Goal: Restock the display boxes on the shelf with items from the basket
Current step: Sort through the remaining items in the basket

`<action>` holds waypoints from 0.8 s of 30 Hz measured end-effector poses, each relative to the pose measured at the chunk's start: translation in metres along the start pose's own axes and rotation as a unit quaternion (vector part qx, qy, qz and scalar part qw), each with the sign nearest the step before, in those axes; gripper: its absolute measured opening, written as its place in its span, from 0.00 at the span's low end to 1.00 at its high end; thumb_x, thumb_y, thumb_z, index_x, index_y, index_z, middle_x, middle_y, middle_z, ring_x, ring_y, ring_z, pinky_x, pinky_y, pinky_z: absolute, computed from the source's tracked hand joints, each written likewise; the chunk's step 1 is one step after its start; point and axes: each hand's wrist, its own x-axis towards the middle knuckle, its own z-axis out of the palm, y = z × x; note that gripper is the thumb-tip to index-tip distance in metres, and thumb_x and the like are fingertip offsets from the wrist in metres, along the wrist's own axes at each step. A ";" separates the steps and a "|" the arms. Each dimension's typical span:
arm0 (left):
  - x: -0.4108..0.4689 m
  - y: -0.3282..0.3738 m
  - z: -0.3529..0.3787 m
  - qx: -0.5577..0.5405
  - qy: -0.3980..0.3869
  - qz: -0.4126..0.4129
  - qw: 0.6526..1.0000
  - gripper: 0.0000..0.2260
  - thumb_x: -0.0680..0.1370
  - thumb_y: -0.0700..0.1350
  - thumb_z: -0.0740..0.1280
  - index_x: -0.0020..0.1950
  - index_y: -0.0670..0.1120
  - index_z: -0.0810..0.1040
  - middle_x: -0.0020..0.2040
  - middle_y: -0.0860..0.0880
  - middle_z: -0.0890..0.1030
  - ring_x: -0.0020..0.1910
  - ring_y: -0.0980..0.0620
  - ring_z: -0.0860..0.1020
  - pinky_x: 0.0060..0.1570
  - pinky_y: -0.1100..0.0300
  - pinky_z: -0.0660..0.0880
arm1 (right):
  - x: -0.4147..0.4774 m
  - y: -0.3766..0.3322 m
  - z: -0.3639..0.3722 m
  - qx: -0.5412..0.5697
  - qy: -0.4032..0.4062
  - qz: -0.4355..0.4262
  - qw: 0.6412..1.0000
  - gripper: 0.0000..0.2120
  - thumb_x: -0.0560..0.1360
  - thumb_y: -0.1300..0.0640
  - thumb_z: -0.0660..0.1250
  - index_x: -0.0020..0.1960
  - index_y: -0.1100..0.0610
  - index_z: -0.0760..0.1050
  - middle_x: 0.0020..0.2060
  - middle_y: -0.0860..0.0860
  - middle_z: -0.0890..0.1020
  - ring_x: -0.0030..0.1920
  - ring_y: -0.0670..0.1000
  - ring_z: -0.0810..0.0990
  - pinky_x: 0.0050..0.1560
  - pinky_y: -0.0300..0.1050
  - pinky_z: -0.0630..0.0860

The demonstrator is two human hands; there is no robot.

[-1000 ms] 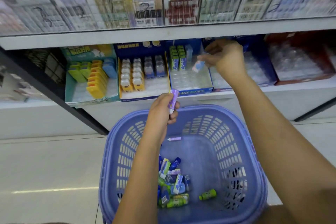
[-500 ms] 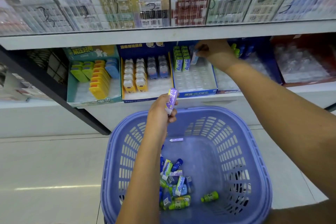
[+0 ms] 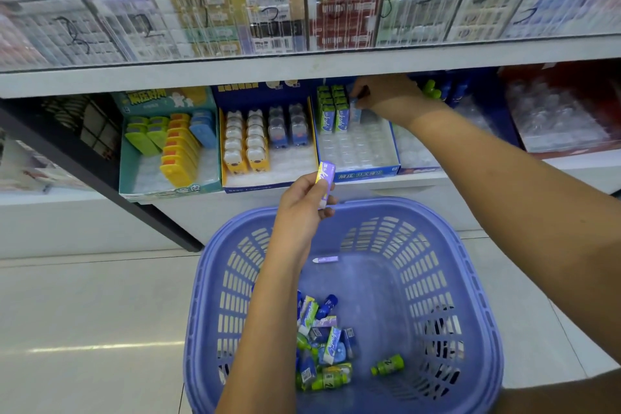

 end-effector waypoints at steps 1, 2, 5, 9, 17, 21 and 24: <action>-0.001 0.000 0.000 0.004 -0.007 0.010 1.000 0.07 0.81 0.41 0.61 0.52 0.47 0.78 0.44 0.51 0.80 0.39 0.59 0.81 0.40 0.66 0.78 | 0.001 0.000 -0.001 0.001 -0.010 0.004 1.000 0.12 0.77 0.56 0.64 0.59 0.53 0.76 0.59 0.53 0.78 0.56 0.53 0.75 0.47 0.39 0.64; -0.002 -0.001 0.000 0.002 -0.012 0.019 1.000 0.07 0.80 0.41 0.62 0.55 0.45 0.78 0.45 0.51 0.81 0.42 0.59 0.82 0.43 0.65 0.79 | 0.002 0.000 -0.001 -0.002 -0.020 0.003 1.000 0.12 0.77 0.56 0.64 0.60 0.53 0.76 0.59 0.53 0.78 0.56 0.52 0.74 0.47 0.39 0.64; -0.003 -0.001 0.002 -0.029 0.001 0.034 0.999 0.09 0.79 0.40 0.64 0.59 0.42 0.76 0.46 0.49 0.83 0.46 0.54 0.83 0.45 0.65 0.79 | -0.005 -0.004 -0.002 0.008 -0.002 0.001 1.000 0.12 0.77 0.56 0.65 0.59 0.55 0.76 0.57 0.53 0.79 0.54 0.51 0.75 0.47 0.37 0.66; 0.001 -0.003 0.007 -0.026 0.049 0.070 0.996 0.08 0.78 0.40 0.66 0.56 0.43 0.76 0.44 0.49 0.83 0.43 0.54 0.83 0.45 0.64 0.79 | -0.050 -0.024 0.002 0.199 0.038 -0.031 0.979 0.09 0.72 0.50 0.71 0.48 0.54 0.80 0.39 0.50 0.82 0.35 0.40 0.77 0.38 0.36 0.71; 0.014 -0.002 0.025 0.110 0.037 0.192 0.975 0.14 0.79 0.43 0.64 0.64 0.44 0.73 0.59 0.48 0.79 0.56 0.60 0.77 0.54 0.68 0.73 | -0.092 -0.023 -0.005 0.382 -0.012 -0.036 0.924 0.10 0.69 0.66 0.73 0.49 0.59 0.78 0.38 0.54 0.82 0.35 0.44 0.81 0.42 0.35 0.80; 0.015 -0.009 0.030 0.408 -0.051 0.214 0.886 0.25 0.80 0.45 0.61 0.76 0.46 0.58 0.77 0.50 0.60 0.76 0.54 0.56 0.71 0.62 0.55 | -0.061 0.004 -0.011 0.298 0.218 0.050 0.928 0.08 0.69 0.65 0.69 0.35 0.54 0.77 0.41 0.59 0.83 0.45 0.54 0.82 0.51 0.52 0.78; 0.013 -0.015 0.033 0.518 -0.077 0.205 0.827 0.29 0.80 0.46 0.62 0.77 0.43 0.54 0.78 0.47 0.53 0.78 0.49 0.48 0.75 0.59 0.46 | -0.036 0.014 -0.009 0.221 0.259 0.082 0.937 0.08 0.70 0.61 0.66 0.32 0.54 0.74 0.40 0.52 0.83 0.44 0.47 0.79 0.48 0.34 0.73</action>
